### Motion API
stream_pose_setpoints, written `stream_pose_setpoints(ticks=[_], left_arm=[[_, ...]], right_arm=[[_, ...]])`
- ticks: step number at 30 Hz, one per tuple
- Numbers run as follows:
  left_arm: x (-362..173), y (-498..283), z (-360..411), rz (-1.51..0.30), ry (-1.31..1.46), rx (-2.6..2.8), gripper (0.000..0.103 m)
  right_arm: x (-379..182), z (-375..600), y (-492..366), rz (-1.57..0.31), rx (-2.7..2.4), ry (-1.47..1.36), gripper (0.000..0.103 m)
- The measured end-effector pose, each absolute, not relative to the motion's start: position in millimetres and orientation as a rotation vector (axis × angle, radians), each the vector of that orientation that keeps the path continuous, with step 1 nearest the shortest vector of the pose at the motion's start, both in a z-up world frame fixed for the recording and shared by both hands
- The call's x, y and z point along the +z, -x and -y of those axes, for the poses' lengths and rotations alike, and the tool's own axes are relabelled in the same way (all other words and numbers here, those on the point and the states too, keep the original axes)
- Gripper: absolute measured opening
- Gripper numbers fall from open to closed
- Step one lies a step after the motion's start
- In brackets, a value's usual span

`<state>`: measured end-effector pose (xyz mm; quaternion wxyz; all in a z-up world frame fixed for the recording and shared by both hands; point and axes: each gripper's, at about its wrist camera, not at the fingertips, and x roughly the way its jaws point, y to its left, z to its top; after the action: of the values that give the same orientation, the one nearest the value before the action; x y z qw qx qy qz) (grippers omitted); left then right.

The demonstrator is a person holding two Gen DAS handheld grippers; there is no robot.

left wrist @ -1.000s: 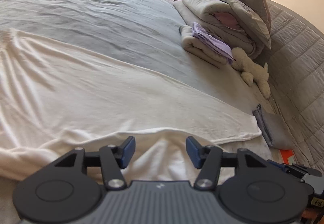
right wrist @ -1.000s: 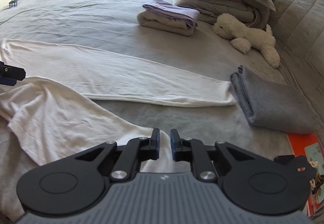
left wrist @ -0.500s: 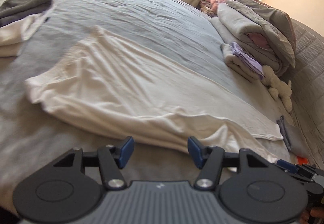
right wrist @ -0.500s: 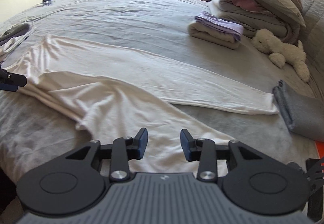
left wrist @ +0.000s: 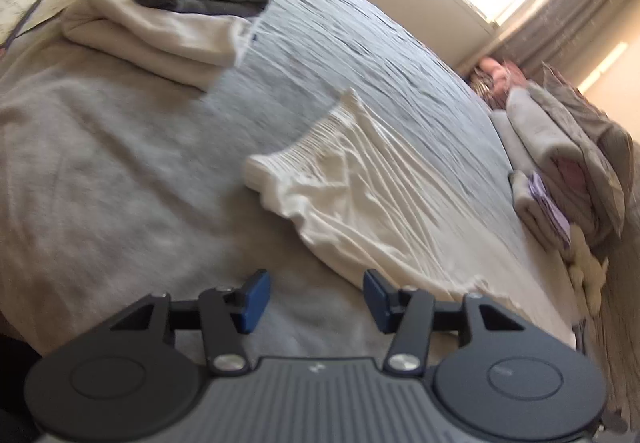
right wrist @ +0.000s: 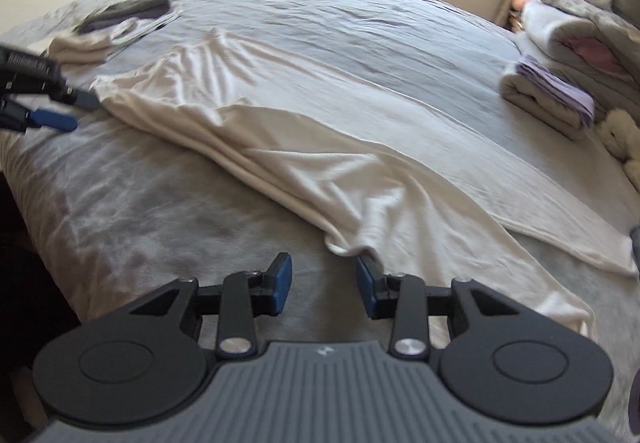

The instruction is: Fold clothes

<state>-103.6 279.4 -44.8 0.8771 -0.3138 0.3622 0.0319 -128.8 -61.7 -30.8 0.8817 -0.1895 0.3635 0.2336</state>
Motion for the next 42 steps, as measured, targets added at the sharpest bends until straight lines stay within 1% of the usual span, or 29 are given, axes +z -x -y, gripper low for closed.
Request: stream_pose_setpoints(ticks=[5, 7, 9, 10, 14, 18, 20, 24, 26, 27, 29, 30, 33, 42], left_arm=[[-50, 101, -297, -0.720, 0.733, 0.105, 0.048], [-53, 98, -301, -0.709, 0.780, 0.108, 0.047], [-55, 95, -304, -0.694, 0.823, 0.115, 0.042], [-57, 93, -305, -0.693, 0.848, 0.122, 0.036], [-65, 87, -312, -0.685, 0.941, 0.153, 0.026], [-63, 88, -310, -0.682, 0.935, 0.165, 0.023], [-62, 87, -309, -0.684, 0.917, 0.165, 0.019], [-62, 86, -308, -0.689, 0.902, 0.166, 0.014], [-63, 84, -307, -0.695, 0.891, 0.167, 0.006], [-63, 84, -307, -0.699, 0.884, 0.166, 0.004], [-61, 83, -306, -0.701, 0.866, 0.170, 0.003], [-58, 84, -306, -0.697, 0.854, 0.171, 0.003], [-46, 85, -306, -0.679, 0.814, 0.174, 0.003], [-18, 92, -312, -0.706, 0.705, 0.175, 0.002]], right_arm=[[-29, 57, 127, -0.739, 0.468, 0.469, 0.039], [-26, 62, 124, -0.773, 0.470, 0.423, 0.039], [-23, 69, 118, -0.808, 0.472, 0.345, 0.039], [-23, 71, 116, -0.819, 0.469, 0.302, 0.039], [-25, 80, 109, -0.837, 0.414, 0.131, 0.039], [-29, 100, 109, -0.847, 0.364, -0.131, 0.039], [-31, 107, 111, -0.846, 0.356, -0.233, 0.039], [-28, 113, 111, -0.824, 0.338, -0.311, 0.039], [-28, 116, 107, -0.822, 0.323, -0.353, 0.039], [-29, 117, 105, -0.823, 0.312, -0.364, 0.039], [-33, 117, 101, -0.835, 0.294, -0.367, 0.022], [-35, 117, 99, -0.843, 0.287, -0.362, 0.005], [-30, 121, 103, -0.830, 0.261, -0.353, 0.002], [14, 130, 130, -0.774, 0.270, -0.284, 0.002]])
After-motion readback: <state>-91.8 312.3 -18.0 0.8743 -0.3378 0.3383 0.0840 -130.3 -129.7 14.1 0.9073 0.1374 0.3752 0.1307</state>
